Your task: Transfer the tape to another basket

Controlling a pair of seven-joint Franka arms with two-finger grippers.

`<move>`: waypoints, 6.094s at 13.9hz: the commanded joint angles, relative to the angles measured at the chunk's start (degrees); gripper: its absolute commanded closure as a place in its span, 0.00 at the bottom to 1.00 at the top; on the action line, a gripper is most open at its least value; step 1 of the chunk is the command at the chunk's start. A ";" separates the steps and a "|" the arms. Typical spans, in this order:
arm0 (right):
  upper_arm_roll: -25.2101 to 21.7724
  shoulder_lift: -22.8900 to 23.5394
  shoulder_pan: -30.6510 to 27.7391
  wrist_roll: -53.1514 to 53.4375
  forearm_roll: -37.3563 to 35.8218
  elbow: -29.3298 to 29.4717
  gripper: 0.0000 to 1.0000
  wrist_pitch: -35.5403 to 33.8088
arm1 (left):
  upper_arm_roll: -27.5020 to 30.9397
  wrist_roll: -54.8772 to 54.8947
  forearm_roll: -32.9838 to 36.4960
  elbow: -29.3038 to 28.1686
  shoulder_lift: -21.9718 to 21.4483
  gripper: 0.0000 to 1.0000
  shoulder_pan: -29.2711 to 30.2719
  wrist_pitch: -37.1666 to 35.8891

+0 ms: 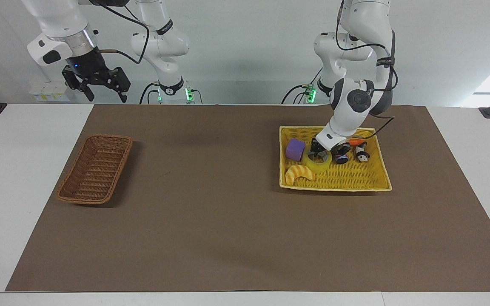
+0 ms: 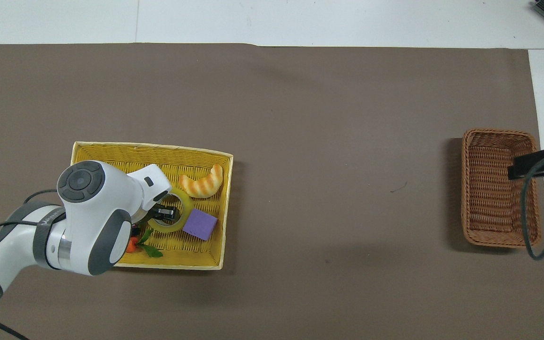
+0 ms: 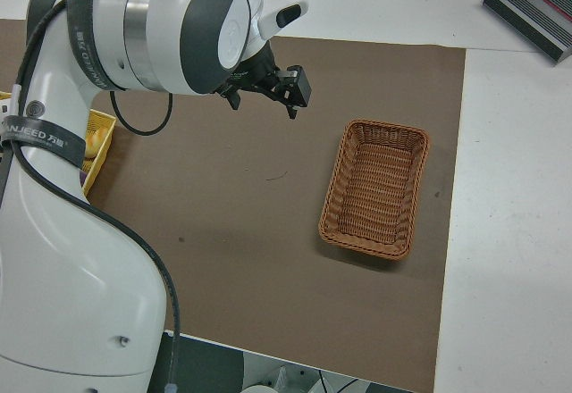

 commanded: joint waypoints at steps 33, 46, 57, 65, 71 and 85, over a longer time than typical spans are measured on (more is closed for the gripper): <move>1.98 -1.27 10.35 14.26 17.62 -4.16 0.00 8.89 | -3.65 2.57 -32.28 25.57 -2.12 1.00 0.05 -20.19; 1.98 -1.71 15.99 18.86 25.90 -11.72 0.00 16.99 | -6.84 2.13 -50.67 20.99 -4.67 1.00 -14.63 -1.71; 1.55 -2.07 14.85 13.68 25.90 -12.35 0.21 13.66 | -9.47 -1.11 -56.82 20.03 -4.94 1.00 -16.91 12.36; 1.10 -2.15 13.00 8.04 25.90 -12.25 1.00 11.10 | -9.47 -8.15 -56.82 18.09 -5.82 1.00 -19.38 17.55; 1.10 -2.15 13.00 8.39 25.90 -12.34 1.00 11.10 | -9.47 -9.91 -56.82 17.83 -6.86 0.00 -19.03 16.76; 1.10 -2.41 12.92 8.31 25.90 -12.34 1.00 9.52 | -9.12 -9.12 -46.20 9.83 -13.46 0.00 1.16 -7.13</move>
